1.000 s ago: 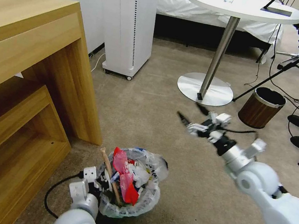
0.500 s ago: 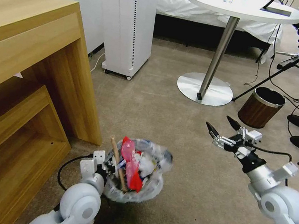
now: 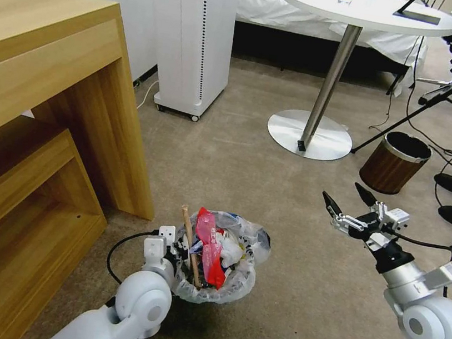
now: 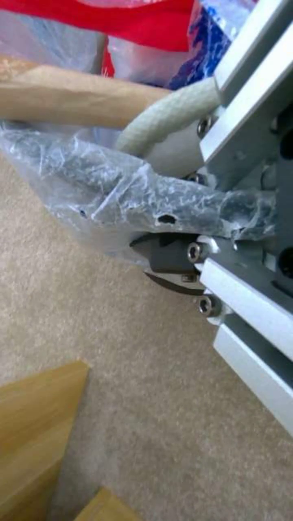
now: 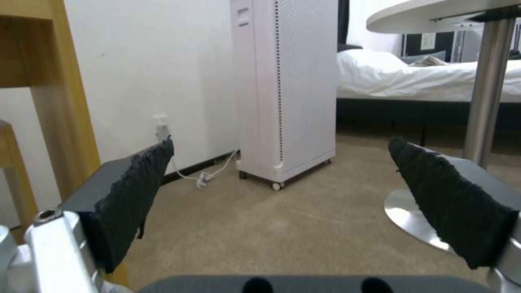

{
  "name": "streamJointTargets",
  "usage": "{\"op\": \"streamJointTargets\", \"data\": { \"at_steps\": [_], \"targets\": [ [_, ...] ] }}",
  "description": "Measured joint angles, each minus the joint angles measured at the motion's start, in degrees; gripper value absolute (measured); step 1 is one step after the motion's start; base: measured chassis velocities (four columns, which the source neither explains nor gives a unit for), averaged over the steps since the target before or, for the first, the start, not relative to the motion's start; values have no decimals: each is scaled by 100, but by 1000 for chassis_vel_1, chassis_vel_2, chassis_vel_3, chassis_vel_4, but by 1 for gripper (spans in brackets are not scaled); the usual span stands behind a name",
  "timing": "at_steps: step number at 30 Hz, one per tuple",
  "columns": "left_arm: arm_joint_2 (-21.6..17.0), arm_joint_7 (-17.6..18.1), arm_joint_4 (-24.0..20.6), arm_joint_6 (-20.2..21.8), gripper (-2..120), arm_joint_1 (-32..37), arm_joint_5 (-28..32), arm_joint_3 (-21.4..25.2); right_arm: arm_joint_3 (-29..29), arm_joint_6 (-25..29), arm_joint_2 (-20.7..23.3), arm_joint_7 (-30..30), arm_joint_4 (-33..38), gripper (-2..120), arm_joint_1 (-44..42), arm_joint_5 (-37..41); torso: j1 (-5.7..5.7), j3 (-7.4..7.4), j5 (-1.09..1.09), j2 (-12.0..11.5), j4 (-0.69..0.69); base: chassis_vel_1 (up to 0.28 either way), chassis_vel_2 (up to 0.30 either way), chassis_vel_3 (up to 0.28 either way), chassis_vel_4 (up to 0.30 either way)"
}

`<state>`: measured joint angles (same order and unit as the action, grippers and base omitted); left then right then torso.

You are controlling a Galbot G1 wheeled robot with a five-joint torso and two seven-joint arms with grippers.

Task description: Pick up the trash bin and place the garbage on the floor into it.

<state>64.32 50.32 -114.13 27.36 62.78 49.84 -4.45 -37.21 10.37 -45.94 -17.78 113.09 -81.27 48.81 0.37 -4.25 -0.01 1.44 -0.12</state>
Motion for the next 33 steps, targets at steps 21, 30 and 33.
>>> {"op": "streamJointTargets", "data": {
  "at_steps": [21, 30, 33],
  "targets": [
    [38, 422, 390, -113, 16, -480, 208, -426, 413, 209, -135, -253, -388, 100, 156, -141, 0, -1, 3, 1, 0, 0, 0, 0, 0],
    [-76, 606, 136, -118, 54, -563, 452, -300, 657, 227, -171, -410, -422, 100, 179, -228, 0, 0, 1, 0, 0, 0, 0, 0, 0],
    [-76, 600, 95, -115, 65, -452, 387, -209, 664, 228, -153, -412, -418, 100, 179, -224, 0, 0, 1, 1, 0, 0, 0, 0, 0]
  ]
}}
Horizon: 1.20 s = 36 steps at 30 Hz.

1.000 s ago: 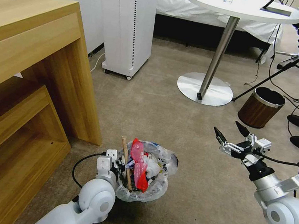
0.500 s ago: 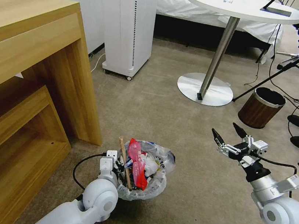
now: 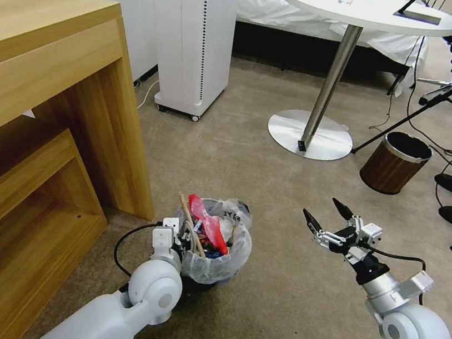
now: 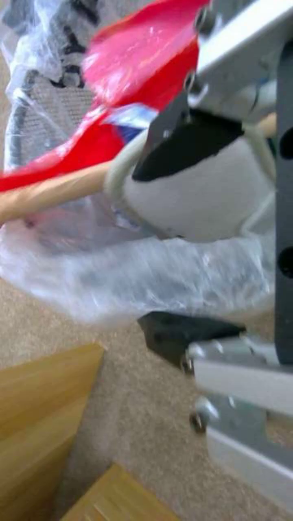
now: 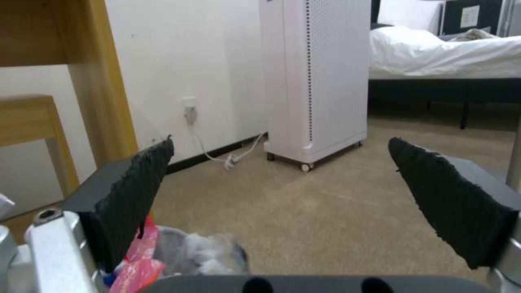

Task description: Pick up the trash bin and place the garbage on the floor into it.

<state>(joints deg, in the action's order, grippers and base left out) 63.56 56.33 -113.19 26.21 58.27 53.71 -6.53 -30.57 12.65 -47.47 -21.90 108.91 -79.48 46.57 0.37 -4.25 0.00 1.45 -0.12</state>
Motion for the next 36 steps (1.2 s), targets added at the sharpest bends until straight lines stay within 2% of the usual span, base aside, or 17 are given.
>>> {"op": "streamJointTargets", "data": {
  "at_steps": [7, 10, 16, 21, 24, 25, 27, 28, 30, 32, 33, 35, 36],
  "targets": [
    [-11, -264, -161, 9, 93, 397, -402, 450, -148, 17, -28, -44, 99, 100, -151, 12, 0, 0, 0, 0, 0, 0, 0, 0, 0],
    [-54, -358, -230, -3, 99, 543, -529, 601, -163, 33, -37, -46, 133, 100, -188, 7, 0, 1, 0, 0, 0, 0, 0, 0, 0],
    [-48, -535, -450, -95, 100, 959, -813, 989, -238, 36, -98, -46, 257, 100, -238, 5, 0, 0, 0, 0, 0, 0, 0, 0, 0],
    [15, -886, -1005, -224, 100, 1569, -1145, 1589, -564, -12, -243, -37, 397, 100, -277, 2, 0, 1, 1, 0, -1, 0, 0, 0, 0],
    [267, -1265, -1794, -264, 100, 2263, -1653, 2358, -768, -107, -385, 425, 523, 100, -218, -183, 0, 1, -1, 0, 1, 0, 0, 0, 0],
    [267, -1265, -1794, -264, 100, 2263, -1653, 2358, -768, -107, -385, 425, 523, 100, -218, -183, 0, 1, -1, 0, 1, 0, 0, 0, 0],
    [497, -1482, -2221, -279, 100, 2649, -2041, 2820, -850, -309, -485, 986, 545, 100, -119, -399, 0, 1, -1, 0, 1, 0, 0, 0, 0],
    [572, -1616, -2340, -331, 100, 2793, -2224, 3017, -886, -437, -547, 1283, 551, 100, -76, -482, 0, 1, -1, 0, 0, 0, 0, 0, 0],
    [623, -1709, -2405, -379, 100, 2885, -2362, 3142, -908, -527, -592, 1504, 558, 100, -47, -533, 0, 1, -1, 0, 0, 0, 0, 0, 0],
    [797, -1936, -2560, -508, 100, 3135, -2807, 3493, -996, -824, -742, 2173, 587, 100, 49, -739, 0, 1, -1, 0, 1, 0, 0, 0, 0],
    [797, -1936, -2560, -508, 100, 3135, -2807, 3493, -996, -824, -742, 2173, 587, 100, 49, -739, 0, 1, -1, 0, 1, 0, 0, 0, 0],
    [1011, -1996, -2694, -600, 100, 3328, -3430, 3820, -1180, -1292, -970, 2797, 640, 100, 117, -1183, 0, 1, 0, 0, 1, 0, 0, 0, 0],
    [1291, -2030, -2822, -609, 100, 3402, -3974, 4055, -1289, -1524, -1131, 3193, 672, 100, 141, -1436, 0, 1, -1, 0, 1, 0, 0, 0, 0]
  ]
}}
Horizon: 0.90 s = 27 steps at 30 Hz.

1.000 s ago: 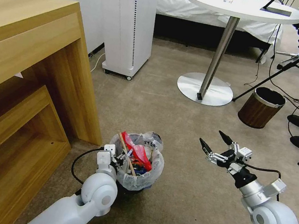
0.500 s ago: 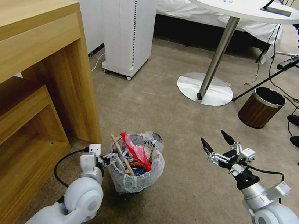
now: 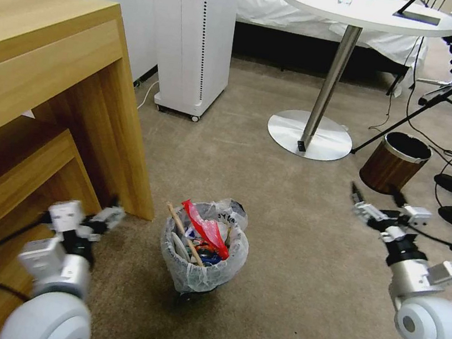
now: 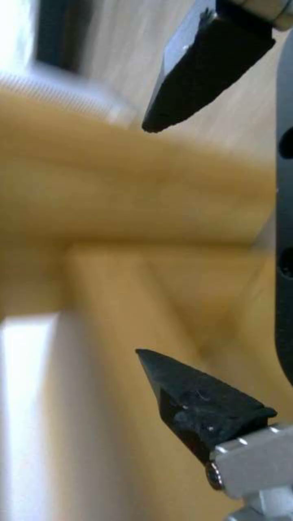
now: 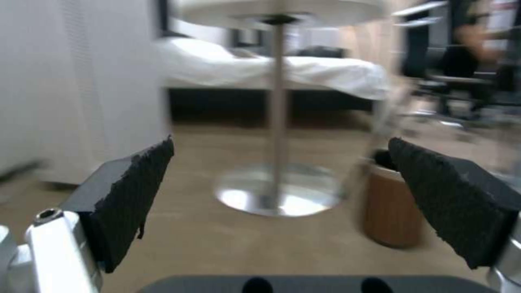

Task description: Pick up the trash bin and place the garbage on the floor into it.

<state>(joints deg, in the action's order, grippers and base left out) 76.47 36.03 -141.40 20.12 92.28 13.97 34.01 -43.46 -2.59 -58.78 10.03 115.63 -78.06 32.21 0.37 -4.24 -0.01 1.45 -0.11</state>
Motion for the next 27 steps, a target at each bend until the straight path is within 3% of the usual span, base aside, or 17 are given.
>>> {"op": "streamJointTargets", "data": {
  "at_steps": [3, 9, 16, 21, 27],
  "targets": [
    [199, -16, -113, 23, 100, 100, -292, 137, -128, -82, -172, 312, 86, 100, -26, -69, 0, 0, 0, 0, -1, 0, 0, 0, 0],
    [351, -50, -128, 7, 100, 204, -488, 226, -484, -5, -570, 346, 403, 100, -267, -201, 0, 0, 2, 0, 0, 0, 0, 0, 0],
    [887, -247, -28, -170, 100, 231, -1022, -25, -953, 316, -1437, 290, 769, 100, -738, -452, 0, -1, 1, 0, -1, 0, 0, 0, 0],
    [1111, -254, 43, -292, 100, 282, -1110, -241, -1125, 446, -1646, 130, 786, 100, -1034, -832, 0, 0, 2, 0, -1, 0, 0, 0, 0],
    [1054, -276, 67, -338, 100, 332, -1033, -199, -948, 637, -1656, 29, 534, 100, -1144, -1059, 0, -1, 0, 0, -1, 0, 0, 0, 0]
  ]
}}
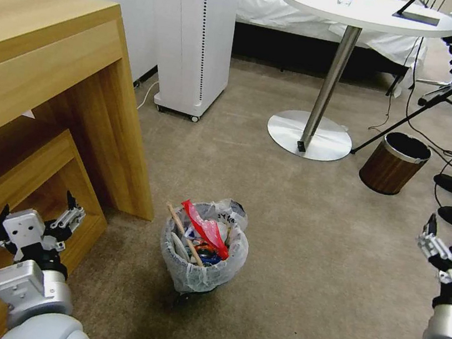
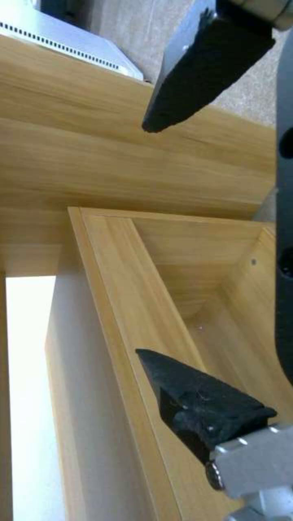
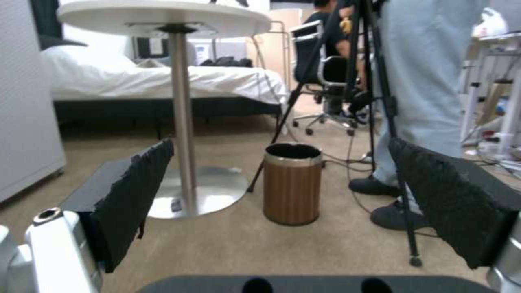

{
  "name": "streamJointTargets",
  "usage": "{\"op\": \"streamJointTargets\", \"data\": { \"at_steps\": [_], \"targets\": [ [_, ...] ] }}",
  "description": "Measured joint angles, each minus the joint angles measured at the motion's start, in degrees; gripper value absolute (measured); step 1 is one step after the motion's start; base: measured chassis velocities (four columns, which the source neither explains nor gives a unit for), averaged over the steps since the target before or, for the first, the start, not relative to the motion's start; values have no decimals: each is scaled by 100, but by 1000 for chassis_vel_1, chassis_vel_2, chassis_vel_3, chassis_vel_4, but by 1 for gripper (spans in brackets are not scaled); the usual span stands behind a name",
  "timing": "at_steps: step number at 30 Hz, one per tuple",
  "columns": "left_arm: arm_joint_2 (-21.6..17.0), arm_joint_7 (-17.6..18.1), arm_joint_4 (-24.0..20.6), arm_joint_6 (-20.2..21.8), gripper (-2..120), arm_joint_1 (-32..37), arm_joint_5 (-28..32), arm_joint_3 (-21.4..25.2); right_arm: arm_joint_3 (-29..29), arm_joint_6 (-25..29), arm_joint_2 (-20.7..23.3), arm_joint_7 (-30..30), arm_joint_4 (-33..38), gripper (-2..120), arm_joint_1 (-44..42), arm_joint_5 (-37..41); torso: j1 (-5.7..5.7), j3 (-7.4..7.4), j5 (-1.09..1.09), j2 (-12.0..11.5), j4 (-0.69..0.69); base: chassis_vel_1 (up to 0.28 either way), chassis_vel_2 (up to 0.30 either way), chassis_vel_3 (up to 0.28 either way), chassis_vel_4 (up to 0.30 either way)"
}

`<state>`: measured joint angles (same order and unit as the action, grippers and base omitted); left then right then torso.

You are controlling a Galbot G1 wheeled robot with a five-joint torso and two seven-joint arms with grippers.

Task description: Pick up the trash bin and place the garbage on the floor into it.

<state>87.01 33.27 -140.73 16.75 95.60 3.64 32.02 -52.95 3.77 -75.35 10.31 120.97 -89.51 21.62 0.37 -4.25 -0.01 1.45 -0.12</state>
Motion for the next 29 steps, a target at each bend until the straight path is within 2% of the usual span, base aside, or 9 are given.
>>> {"op": "streamJointTargets", "data": {
  "at_steps": [6, 29],
  "targets": [
    [-101, 50, -48, 69, 100, 19, 221, 52, 113, 168, -4, -202, -83, 100, -11, -96, 0, 0, 0, 0, 0, 0, 0, 0, 0],
    [-115, 69, -54, 89, 100, 14, 241, 51, 123, 171, 10, -211, -90, 100, 0, -80, 0, 0, 0, 0, 0, 0, 0, 0, 0]
  ]
}}
